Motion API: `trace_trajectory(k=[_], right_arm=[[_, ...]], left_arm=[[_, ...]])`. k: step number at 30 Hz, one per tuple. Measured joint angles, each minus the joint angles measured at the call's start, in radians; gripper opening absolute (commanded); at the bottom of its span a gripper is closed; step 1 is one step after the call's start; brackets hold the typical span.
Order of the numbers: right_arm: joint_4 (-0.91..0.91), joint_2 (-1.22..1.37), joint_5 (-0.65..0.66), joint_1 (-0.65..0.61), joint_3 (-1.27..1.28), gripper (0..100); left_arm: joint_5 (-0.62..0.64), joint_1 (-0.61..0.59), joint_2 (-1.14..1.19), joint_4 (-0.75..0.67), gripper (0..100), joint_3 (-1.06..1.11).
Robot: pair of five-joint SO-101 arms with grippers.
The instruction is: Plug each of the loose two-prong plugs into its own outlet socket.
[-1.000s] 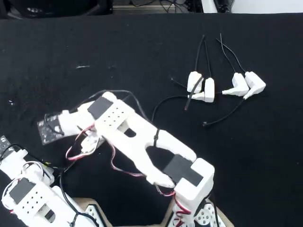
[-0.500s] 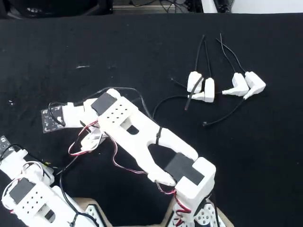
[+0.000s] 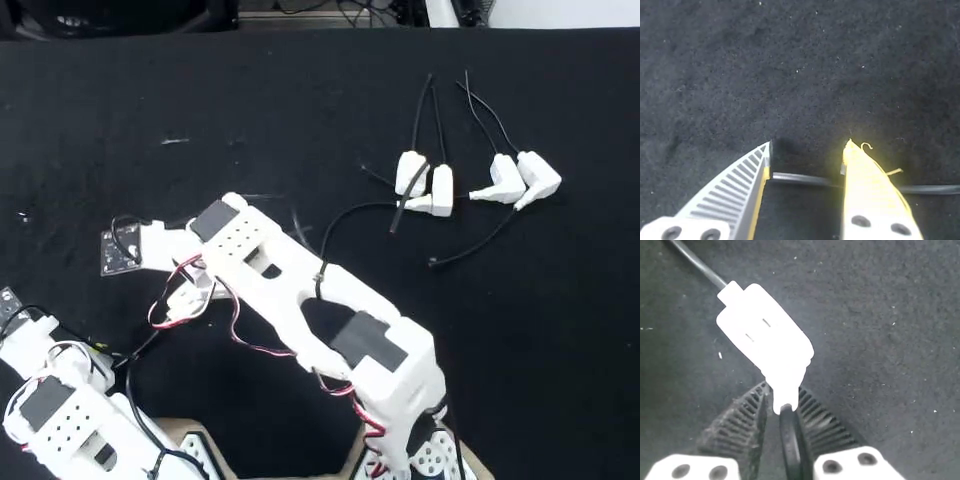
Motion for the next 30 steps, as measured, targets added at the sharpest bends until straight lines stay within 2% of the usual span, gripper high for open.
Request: trace_trajectory(k=[11,17,26,30], right_arm=[[-0.011,0.000,-0.008,0.000,0.003,1.5],[-0.121,0.000,-0.074,-0.002,0.003,15.5],[-0.143,-0.034,-0.084,-0.002,0.003,14.5],[-0.149,-0.054,-0.084,-0.002,0.003,7.1]], left_arm=[[0.000,0.000,0.000,-0.002,24,0.000],[0.000,0.000,0.000,-0.002,24,0.000],[0.000,0.000,0.000,-0.002,24,0.000],[0.000,0.000,0.000,-0.002,24,0.000]])
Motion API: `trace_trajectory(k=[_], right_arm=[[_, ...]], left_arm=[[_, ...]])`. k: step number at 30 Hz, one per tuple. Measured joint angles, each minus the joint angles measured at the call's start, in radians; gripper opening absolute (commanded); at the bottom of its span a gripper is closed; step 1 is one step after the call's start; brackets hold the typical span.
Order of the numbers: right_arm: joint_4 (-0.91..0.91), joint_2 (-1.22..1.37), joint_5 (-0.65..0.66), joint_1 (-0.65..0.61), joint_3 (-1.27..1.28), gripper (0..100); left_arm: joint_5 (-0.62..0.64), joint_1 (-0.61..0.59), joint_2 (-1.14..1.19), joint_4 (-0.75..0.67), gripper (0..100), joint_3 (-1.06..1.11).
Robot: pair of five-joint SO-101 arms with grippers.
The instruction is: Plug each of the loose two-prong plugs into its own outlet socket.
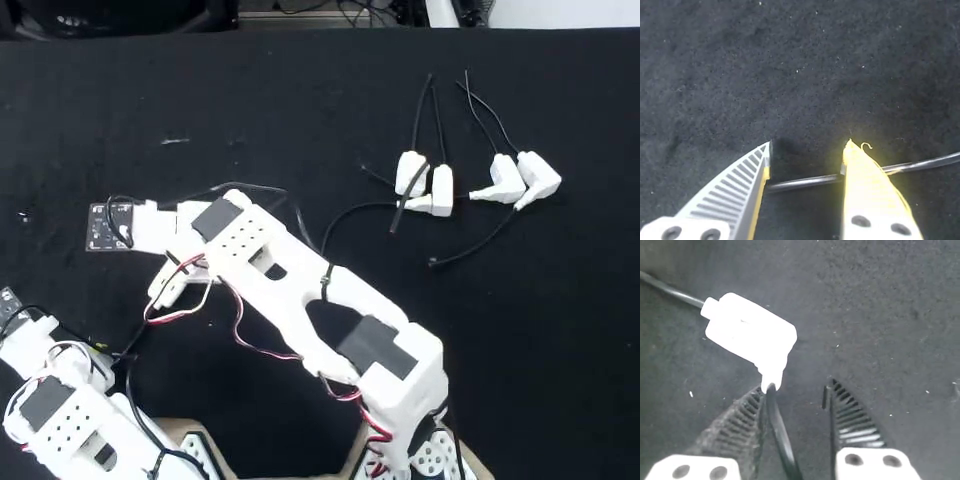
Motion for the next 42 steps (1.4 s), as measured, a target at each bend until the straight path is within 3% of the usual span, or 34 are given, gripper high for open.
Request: trace_trajectory(k=[3,12,22,32,42], right_arm=[[-0.005,0.000,0.000,0.000,0.000,0.9],[-0.006,0.097,-0.104,-0.006,-0.104,15.8],[0.003,0.121,-0.130,-0.006,-0.141,16.3],[0.281,0.121,-0.242,-0.006,-0.342,16.4],[0.348,0.250,-0.417,-0.026,-0.534,16.3]], left_arm=[[0.000,0.000,0.000,0.000,24,0.000],[0.000,0.000,0.000,0.000,24,0.000],[0.000,0.000,0.000,0.000,24,0.000],[0.000,0.000,0.000,0.000,24,0.000],[0.000,0.000,0.000,0.000,24,0.000]])
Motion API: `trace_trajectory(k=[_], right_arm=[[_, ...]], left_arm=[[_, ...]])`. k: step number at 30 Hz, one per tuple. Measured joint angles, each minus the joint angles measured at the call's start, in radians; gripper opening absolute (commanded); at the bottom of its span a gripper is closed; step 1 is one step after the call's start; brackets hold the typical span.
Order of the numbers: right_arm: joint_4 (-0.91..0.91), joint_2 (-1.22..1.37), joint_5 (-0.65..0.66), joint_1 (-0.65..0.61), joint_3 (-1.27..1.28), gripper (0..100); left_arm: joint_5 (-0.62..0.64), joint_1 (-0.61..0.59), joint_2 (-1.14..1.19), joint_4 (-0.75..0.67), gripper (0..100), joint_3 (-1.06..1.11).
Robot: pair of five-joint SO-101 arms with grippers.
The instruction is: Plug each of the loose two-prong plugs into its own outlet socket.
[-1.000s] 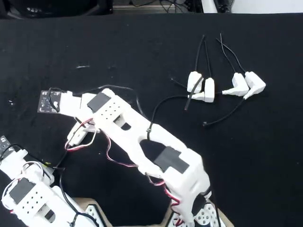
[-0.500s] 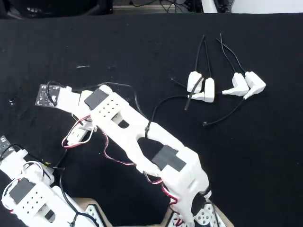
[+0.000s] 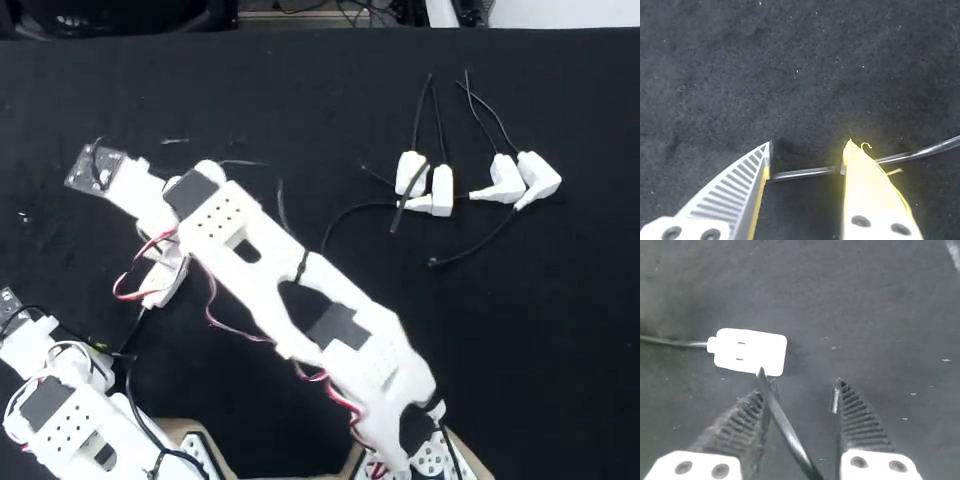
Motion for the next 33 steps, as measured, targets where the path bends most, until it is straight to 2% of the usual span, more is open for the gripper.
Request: trace_trajectory(k=[8,18,24,33], right_arm=[[0.104,0.124,-0.006,-0.011,-0.150,15.9],[0.288,0.143,-0.006,-0.037,-0.334,16.4],[0.308,0.189,-0.006,-0.069,-0.351,23.3],[0.282,0.293,-0.006,-0.086,-0.356,15.9]], left_arm=[[0.000,0.000,0.000,0.000,24,0.000],[0.000,0.000,0.000,0.000,24,0.000],[0.000,0.000,0.000,0.000,24,0.000],[0.000,0.000,0.000,0.000,24,0.000]])
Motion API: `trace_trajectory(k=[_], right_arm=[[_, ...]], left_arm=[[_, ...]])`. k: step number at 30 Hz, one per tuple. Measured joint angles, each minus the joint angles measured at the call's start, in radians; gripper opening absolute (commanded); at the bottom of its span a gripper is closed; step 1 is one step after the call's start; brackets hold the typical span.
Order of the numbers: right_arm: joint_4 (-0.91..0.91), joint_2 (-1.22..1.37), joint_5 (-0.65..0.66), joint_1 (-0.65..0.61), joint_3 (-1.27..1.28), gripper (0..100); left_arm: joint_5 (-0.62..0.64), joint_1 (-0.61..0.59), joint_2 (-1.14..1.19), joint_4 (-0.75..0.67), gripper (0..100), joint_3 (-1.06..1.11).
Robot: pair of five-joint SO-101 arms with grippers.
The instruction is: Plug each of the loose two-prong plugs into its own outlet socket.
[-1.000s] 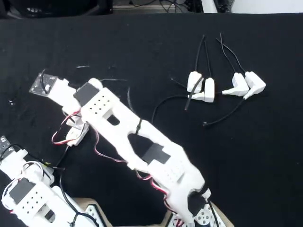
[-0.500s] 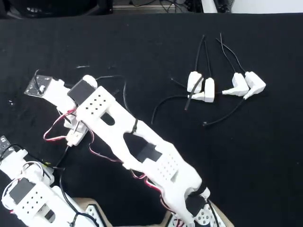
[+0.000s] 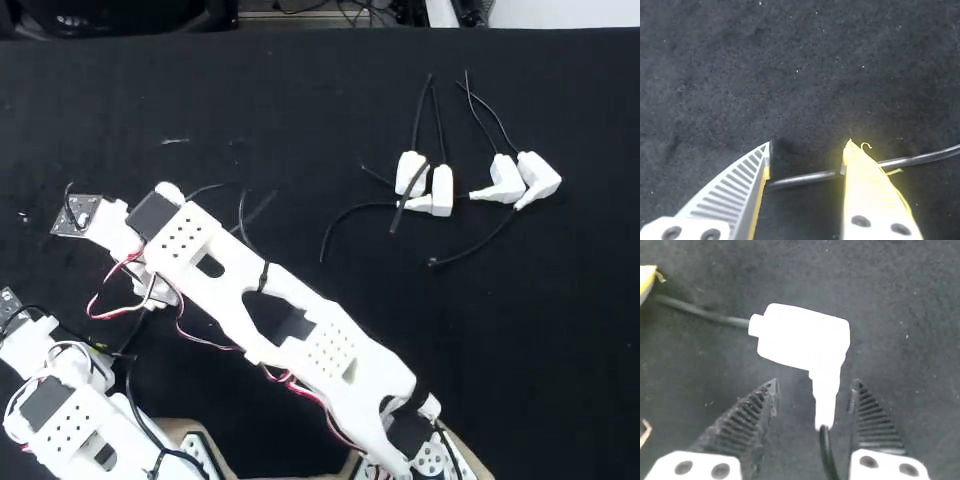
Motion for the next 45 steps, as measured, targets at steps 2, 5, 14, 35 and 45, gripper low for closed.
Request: trace_trajectory(k=[2,5,14,35,45], right_arm=[[-0.023,0.008,0.000,0.000,0.000,10.8],[-0.051,0.011,0.000,0.002,0.000,2.5],[-0.032,0.011,0.000,0.003,-0.104,12.0],[-0.006,0.123,0.000,0.038,-0.103,8.7],[0.034,0.126,-0.064,0.032,-0.164,8.6]], left_arm=[[0.000,0.000,0.000,0.000,24,0.000],[0.000,0.000,0.000,0.000,24,0.000],[0.000,0.000,0.000,0.000,24,0.000],[0.000,0.000,0.000,0.000,24,0.000],[-0.049,0.008,0.002,-0.094,24,-0.032]])
